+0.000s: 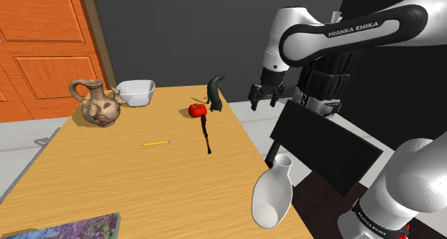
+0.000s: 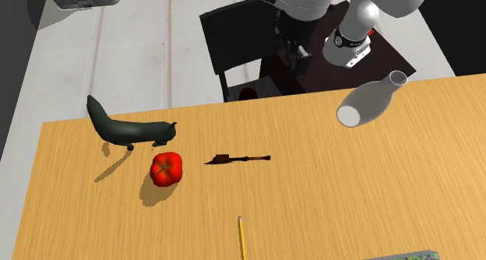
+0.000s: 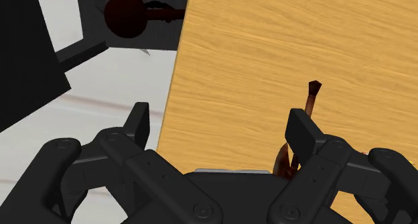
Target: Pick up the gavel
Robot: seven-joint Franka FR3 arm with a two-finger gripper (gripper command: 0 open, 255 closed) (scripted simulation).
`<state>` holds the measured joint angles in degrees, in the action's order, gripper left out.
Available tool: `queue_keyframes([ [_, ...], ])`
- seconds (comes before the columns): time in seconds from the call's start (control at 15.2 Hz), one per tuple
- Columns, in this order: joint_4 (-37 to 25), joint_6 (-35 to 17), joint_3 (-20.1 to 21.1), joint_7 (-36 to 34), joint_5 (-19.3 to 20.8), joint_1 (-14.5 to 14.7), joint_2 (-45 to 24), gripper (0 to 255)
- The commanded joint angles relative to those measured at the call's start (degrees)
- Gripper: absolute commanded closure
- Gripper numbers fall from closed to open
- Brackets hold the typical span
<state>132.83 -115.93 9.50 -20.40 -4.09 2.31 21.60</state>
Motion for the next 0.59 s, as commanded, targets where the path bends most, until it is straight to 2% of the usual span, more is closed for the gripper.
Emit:
queue_keyframes([
  [0.0, -1.57, -2.36, 1.45, -2.2, 0.71, 0.05, -4.09, 0],
  [0.53, -11.39, -8.72, 5.75, -12.03, 6.87, 0.83, -21.92, 0],
])
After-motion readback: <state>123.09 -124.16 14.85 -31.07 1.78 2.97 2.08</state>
